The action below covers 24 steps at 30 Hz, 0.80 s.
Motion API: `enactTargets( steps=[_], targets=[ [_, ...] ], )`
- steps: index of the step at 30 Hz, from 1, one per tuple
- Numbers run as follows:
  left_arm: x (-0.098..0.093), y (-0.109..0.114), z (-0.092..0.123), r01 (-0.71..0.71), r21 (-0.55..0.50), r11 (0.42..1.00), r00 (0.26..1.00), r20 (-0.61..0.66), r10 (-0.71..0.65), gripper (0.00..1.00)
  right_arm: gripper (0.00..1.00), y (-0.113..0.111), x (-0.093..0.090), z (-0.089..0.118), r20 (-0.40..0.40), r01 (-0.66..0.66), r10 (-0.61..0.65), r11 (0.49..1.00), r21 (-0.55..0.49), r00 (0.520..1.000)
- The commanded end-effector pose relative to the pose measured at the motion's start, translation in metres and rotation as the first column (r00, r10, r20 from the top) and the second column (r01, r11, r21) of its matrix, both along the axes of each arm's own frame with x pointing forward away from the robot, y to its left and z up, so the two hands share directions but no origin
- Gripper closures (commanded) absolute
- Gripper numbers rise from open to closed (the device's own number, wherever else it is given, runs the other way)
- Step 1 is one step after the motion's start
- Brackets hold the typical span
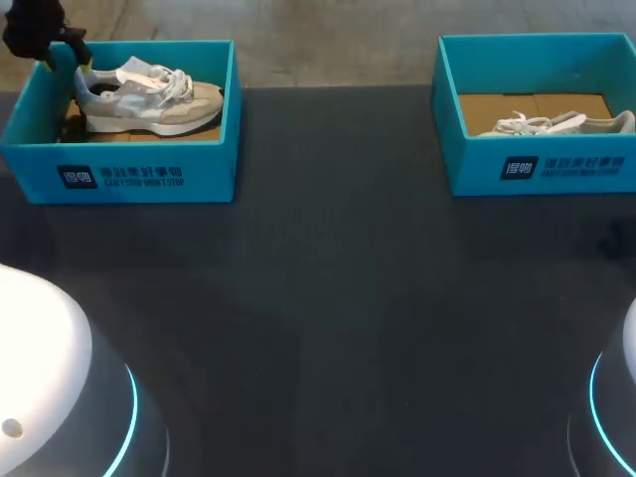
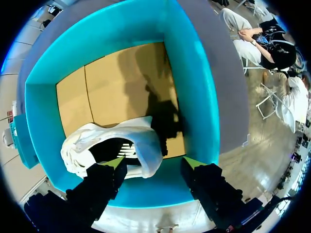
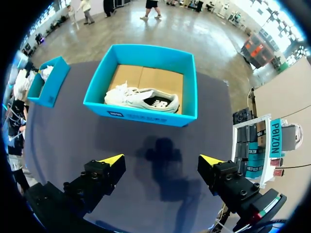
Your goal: Take the shoe out of the shoebox, open the shoe tongue, remove and reinsert the insole, then place the shoe into the shoebox
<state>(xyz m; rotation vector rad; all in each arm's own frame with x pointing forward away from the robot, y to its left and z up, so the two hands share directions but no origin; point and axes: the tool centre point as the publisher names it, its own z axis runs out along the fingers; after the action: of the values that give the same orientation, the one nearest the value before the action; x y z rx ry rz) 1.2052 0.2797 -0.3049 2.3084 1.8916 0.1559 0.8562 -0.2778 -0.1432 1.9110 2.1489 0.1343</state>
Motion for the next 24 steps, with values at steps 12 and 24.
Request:
enactTargets(
  steps=[12, 24],
  targets=[
    [0.026, -0.002, -0.032, -0.028, 0.022, 0.999, 0.997, -0.068, 0.03, 0.33, 0.0, 0.0, 0.0, 0.0, 0.0, 0.001, -0.001, 1.0, -0.001, 1.0],
    [0.02, -0.002, -0.049, -0.043, 0.026, 0.999, 0.993, -0.11, 0.045, 0.35, 0.0, 0.0, 0.0, 0.0, 0.0, 0.001, -0.001, 1.0, -0.001, 1.0]
  ],
)
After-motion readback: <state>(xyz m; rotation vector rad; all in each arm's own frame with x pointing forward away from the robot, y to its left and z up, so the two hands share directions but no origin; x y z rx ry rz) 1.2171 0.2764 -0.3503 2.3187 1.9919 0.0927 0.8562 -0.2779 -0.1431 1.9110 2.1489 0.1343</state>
